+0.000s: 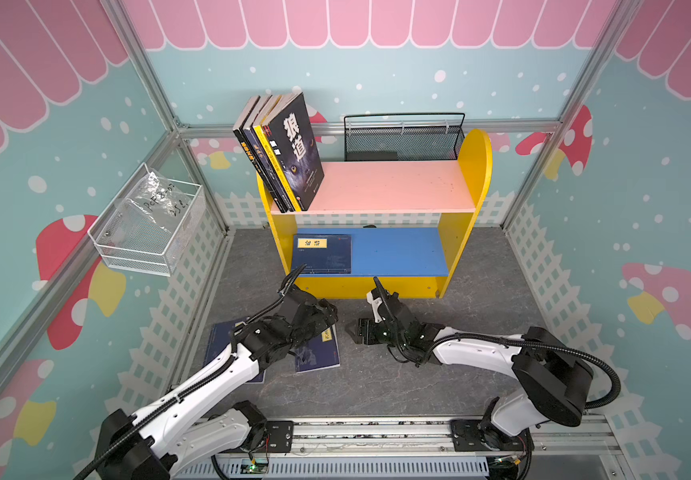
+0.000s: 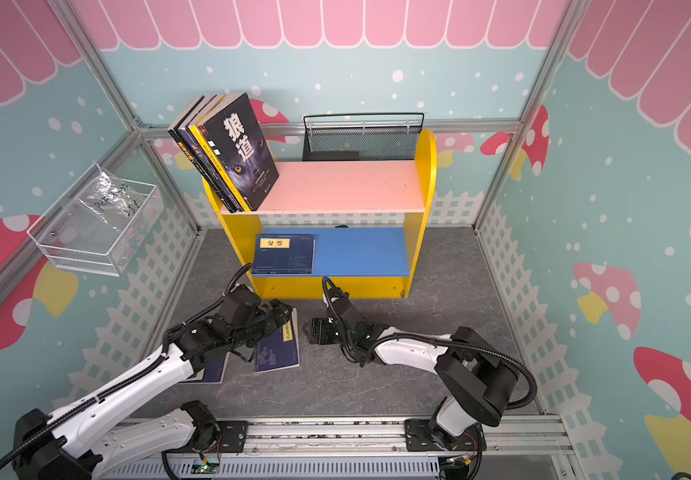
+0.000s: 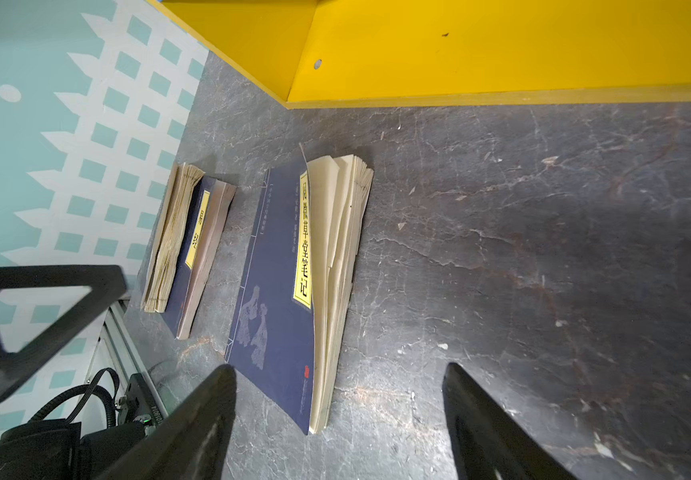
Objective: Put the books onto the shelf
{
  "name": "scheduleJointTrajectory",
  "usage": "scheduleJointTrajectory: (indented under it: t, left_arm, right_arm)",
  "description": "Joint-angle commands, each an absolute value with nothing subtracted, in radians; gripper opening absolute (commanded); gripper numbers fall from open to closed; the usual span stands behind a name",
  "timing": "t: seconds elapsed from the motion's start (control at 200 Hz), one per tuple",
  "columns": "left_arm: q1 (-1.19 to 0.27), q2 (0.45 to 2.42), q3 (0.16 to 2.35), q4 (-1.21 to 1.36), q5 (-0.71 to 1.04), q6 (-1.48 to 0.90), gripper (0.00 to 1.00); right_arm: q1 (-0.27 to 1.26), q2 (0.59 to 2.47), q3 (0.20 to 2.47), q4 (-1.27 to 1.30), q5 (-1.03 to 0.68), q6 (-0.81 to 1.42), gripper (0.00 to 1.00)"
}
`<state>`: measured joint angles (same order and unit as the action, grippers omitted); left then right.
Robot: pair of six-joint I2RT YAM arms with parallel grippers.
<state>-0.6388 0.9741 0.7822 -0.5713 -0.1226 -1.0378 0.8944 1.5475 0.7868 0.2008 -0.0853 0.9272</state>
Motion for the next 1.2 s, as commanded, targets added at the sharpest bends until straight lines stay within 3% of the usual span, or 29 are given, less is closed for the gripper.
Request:
scheduleJointTrajectory:
  t: [0.0,0.23,0.73,1.051,1.196]
  left_arm:
    - [-0.604,0.904,0.735,-0.674,-0.146,-0.879,0.99]
    - [-0.442,0.829,0.547,-0.657,0.054,-0.755,0.99]
    - [-0.436,0.918,0.356,-0.439,0.054,-0.794,0.99]
    - [-0.430,0.965,0.290,-0.121,0.189,-0.902,0.99]
    - [-0.424,0.892,0.278,0.035,0.280,-0.983,0.97]
  right_arm:
    - [0.889,1.580,0.815,0.126,-0.073,0.926,0.78]
    - [0.895,1.648,0.853,0.117,-0.106,0.936,0.70]
    - [0.959,1.891,1.052,0.074,-0.104,0.916,0.64]
    - [0.973,2.024,1.074,0.006,-0.080,0.928,0.44]
    - [0.975,2.038,1.046,0.007,-0.080,0.930,0.37]
